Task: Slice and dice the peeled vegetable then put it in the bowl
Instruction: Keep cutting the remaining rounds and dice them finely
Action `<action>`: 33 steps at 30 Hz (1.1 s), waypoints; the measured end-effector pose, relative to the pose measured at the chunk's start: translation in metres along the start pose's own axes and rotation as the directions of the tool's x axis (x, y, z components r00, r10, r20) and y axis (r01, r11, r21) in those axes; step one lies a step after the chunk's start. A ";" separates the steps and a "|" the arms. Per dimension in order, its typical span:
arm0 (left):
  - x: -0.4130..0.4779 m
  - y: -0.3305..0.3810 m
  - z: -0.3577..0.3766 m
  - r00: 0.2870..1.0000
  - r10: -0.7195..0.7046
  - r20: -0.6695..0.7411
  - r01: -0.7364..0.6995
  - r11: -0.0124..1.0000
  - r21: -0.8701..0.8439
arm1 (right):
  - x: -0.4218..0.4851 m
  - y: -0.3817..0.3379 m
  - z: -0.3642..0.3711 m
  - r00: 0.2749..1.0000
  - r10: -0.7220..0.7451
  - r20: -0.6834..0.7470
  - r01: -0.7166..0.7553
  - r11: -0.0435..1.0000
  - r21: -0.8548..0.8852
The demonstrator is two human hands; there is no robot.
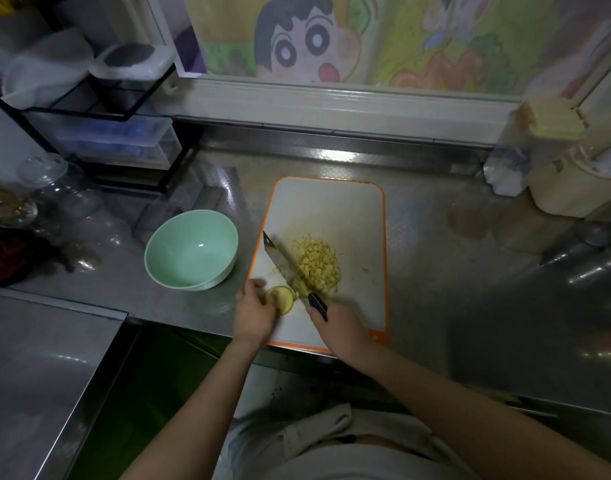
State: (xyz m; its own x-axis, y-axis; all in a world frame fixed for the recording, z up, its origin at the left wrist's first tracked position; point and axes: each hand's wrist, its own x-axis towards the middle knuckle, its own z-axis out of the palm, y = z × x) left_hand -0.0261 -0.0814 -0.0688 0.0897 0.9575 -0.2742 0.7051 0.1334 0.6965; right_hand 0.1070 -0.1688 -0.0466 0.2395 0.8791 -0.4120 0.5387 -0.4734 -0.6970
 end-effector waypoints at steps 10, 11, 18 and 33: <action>0.011 -0.006 0.013 0.995 -0.090 -0.032 0.086 0.990 -0.110 | 0.004 -0.005 0.001 1.000 -0.008 0.022 0.008 1.000 -0.015; 0.012 -0.007 0.014 0.994 -0.105 -0.037 0.100 0.988 -0.117 | 0.004 -0.006 0.000 1.000 -0.010 0.024 0.011 1.000 -0.026; 0.021 -0.006 0.017 0.984 -0.178 -0.028 0.169 0.966 -0.196 | 0.010 -0.010 -0.001 0.999 -0.006 0.054 0.010 0.997 -0.074; 0.026 -0.008 0.016 0.981 -0.193 -0.012 0.186 0.958 -0.220 | 0.004 -0.019 0.010 0.999 -0.006 -0.046 -0.012 0.926 -0.377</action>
State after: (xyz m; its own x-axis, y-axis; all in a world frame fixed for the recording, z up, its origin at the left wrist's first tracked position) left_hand -0.0176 -0.0618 -0.0919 -0.0566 0.9166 -0.3958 0.5369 0.3622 0.7620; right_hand 0.0899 -0.1569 -0.0405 0.2734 0.8834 -0.3806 0.8005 -0.4283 -0.4191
